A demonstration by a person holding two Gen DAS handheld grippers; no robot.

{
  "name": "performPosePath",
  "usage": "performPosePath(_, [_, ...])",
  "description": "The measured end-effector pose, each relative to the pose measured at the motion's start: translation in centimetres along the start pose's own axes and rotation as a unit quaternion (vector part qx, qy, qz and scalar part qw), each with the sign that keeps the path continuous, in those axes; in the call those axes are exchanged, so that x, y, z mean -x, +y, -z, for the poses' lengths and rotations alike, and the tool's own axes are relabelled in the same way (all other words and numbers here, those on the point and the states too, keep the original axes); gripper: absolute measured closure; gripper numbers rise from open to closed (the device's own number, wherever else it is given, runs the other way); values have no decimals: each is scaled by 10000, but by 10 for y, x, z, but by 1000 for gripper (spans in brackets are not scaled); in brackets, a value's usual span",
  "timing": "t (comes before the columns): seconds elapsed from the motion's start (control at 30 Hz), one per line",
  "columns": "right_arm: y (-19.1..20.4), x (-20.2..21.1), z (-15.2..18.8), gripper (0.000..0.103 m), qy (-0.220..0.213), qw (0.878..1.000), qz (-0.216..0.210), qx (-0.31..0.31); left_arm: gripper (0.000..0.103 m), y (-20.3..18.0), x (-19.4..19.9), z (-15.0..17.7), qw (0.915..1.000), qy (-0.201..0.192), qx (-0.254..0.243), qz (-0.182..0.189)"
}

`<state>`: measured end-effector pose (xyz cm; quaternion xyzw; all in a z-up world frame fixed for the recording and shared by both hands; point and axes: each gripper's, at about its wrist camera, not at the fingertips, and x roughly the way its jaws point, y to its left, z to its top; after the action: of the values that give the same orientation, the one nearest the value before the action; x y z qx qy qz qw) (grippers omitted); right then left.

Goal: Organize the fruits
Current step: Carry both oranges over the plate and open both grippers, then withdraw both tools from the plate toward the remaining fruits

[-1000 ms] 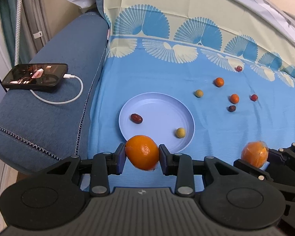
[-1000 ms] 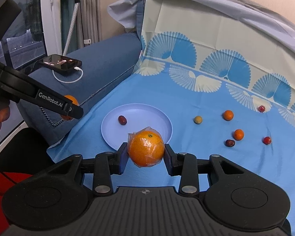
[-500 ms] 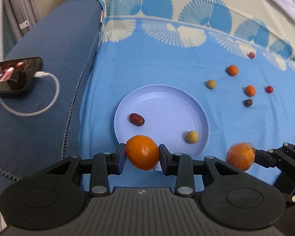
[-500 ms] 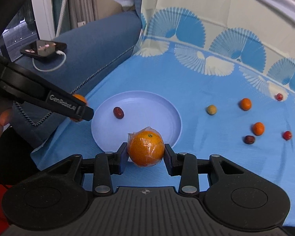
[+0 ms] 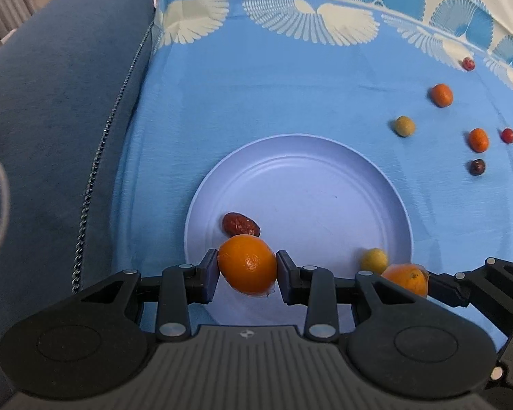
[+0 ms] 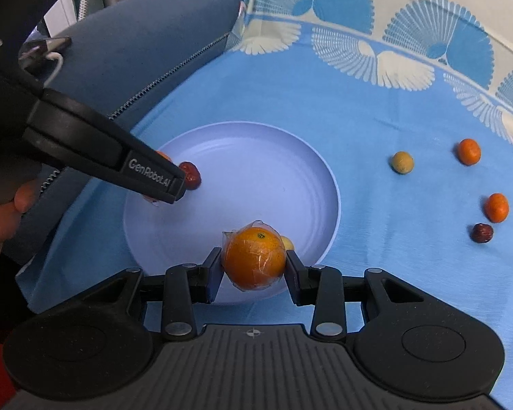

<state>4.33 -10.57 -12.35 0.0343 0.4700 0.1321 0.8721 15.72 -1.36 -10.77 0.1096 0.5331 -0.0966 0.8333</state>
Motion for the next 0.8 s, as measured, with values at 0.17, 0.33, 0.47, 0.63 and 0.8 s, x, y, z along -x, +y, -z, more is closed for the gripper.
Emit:
performPosePath(0.17, [-1,-1,-8,19,-182,9996,4,214,1,-6,12,-6,9984,-477,-205,-209])
performPosePath(0.33, [-1,25,-6,9,-261,9993,118,221,1,-10,34,0,9970,-552,-425,-339])
performPosePath(0.47, [1,53,9,5,-129,9999,77,-27,0,-8,53,16,9975,-451,-294,-450])
performPosePath(0.63, [13,92,33,3,-284,9993,217,-52,0,-10,86,43,9973,-541,-227,-447])
performPosePath(0.8, [20,125,44,1,-653,9969,445,14,0,-15,117,69,9964,-695,-207,-430])
